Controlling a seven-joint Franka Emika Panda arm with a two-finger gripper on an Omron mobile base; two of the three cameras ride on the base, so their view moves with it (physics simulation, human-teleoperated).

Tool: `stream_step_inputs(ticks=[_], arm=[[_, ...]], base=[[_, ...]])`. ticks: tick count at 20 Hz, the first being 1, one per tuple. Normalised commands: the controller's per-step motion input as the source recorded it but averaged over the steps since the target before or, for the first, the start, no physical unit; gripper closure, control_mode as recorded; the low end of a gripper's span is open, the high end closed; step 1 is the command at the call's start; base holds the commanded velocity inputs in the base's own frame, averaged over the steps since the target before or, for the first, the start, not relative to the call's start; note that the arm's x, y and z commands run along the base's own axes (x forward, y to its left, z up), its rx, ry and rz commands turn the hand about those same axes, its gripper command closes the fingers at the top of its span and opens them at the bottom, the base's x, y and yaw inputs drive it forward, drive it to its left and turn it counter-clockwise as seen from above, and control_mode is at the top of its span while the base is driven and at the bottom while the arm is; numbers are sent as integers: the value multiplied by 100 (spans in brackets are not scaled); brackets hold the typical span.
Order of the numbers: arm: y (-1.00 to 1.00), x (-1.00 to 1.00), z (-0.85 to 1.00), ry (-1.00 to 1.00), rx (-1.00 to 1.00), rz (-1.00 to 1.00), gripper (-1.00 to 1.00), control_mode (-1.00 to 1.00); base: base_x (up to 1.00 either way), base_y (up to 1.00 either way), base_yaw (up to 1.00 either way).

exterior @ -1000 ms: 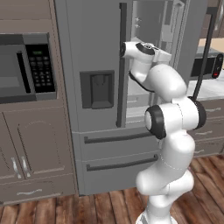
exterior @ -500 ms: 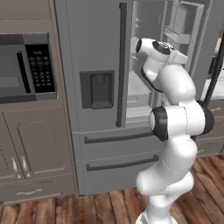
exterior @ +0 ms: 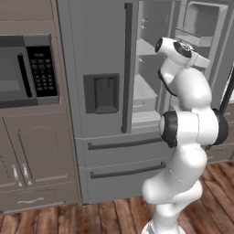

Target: Take the lemon wedge from the fridge and place it on the plate with fish on the dining counter.

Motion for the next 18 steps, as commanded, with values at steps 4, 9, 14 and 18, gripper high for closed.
stream_step_inputs(ticks=[4, 9, 14, 18], arm=[[98, -86, -4, -3, -18, 29, -100, -100], [100, -53, 0, 0, -17, 43, -100, -100], [100, -41, 0, 0, -12, 47, -100, -100], [100, -15, 0, 0, -1, 54, -100, -100]], base=[[0, 0, 0], [0, 0, 0], [0, 0, 0], [0, 0, 0]])
